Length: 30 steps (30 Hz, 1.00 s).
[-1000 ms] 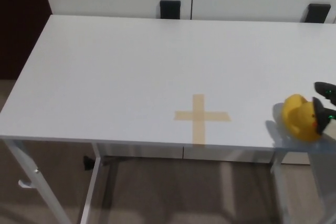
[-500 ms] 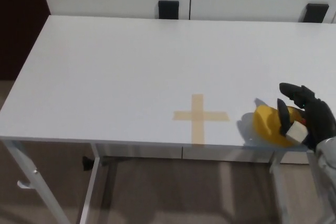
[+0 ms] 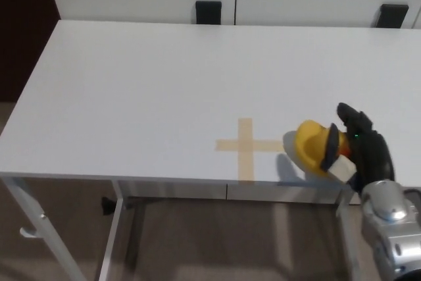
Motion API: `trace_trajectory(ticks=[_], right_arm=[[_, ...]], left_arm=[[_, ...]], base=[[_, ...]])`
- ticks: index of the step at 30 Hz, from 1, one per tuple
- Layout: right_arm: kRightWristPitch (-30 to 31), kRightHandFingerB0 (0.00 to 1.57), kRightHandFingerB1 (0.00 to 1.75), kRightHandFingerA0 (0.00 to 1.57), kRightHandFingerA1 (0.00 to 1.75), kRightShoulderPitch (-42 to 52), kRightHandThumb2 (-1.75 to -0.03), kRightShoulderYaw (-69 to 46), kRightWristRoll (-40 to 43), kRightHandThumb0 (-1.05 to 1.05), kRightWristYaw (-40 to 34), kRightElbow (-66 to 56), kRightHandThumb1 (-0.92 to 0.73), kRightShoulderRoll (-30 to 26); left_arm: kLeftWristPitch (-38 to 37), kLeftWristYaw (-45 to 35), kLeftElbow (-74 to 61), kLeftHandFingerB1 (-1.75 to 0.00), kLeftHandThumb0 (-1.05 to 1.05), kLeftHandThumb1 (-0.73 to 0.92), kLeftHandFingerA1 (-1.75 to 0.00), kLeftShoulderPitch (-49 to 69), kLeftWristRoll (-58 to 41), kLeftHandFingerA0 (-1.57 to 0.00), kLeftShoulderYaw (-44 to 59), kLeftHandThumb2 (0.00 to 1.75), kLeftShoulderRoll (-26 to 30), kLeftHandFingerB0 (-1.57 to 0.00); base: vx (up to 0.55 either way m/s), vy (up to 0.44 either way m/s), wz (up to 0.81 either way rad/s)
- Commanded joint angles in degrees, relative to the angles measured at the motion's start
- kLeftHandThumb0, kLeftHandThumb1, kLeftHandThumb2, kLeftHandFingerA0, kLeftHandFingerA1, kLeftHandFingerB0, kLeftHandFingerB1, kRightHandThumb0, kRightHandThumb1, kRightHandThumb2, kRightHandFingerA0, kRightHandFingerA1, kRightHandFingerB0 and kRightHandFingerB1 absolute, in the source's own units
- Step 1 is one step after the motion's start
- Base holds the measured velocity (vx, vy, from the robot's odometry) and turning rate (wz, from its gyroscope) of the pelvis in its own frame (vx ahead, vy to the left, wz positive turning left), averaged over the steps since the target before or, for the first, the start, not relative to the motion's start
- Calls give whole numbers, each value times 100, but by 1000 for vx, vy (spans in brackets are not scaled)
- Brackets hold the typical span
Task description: The robot uses its right hand to push the yellow duck toy to the center of the white desk.
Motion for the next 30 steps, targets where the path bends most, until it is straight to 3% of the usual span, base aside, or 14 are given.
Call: trace_trajectory(ticks=[1,10,16,17,20,21,30], right_arm=[[-108,0,0,0,11,-103,-117,75,-318,-100,-870,46,-87,279],[-284,0,0,0,13,-168,-119,170,-361,-105,-990,183,-90,460],[-305,0,4,0,18,-114,-123,459,-426,-105,-740,201,-89,576],[-330,0,0,0,13,-118,-119,477,-398,-105,-693,228,-84,610],[-380,0,0,0,13,-127,-119,498,-364,-105,-650,275,-84,651],[-333,0,4,0,17,-135,-122,525,-311,-105,-489,248,-88,665],[271,0,2,0,14,-249,-124,772,-228,-105,224,12,-84,647]], left_arm=[[-238,68,42,-60,-9,67,-65,66,68,-85,-36,77,-40,-81],[-286,48,6,-62,-11,68,-65,96,52,-84,-32,76,-50,-81],[-286,68,-3,-61,-9,63,-70,124,95,-88,-93,85,-84,-84],[-281,70,-7,-62,-7,72,-68,121,111,-87,-109,71,-85,-81],[-270,70,-13,-62,-7,72,-68,115,107,-87,-120,71,-87,-81],[-244,72,-3,-62,-12,67,-70,98,114,-89,-134,78,-87,-84],[-302,46,20,-62,-11,67,-68,56,97,-87,-149,80,-84,-81]], base=[[0,0,0],[0,0,0],[0,0,0],[0,0,0],[0,0,0],[0,0,0],[0,0,0]])
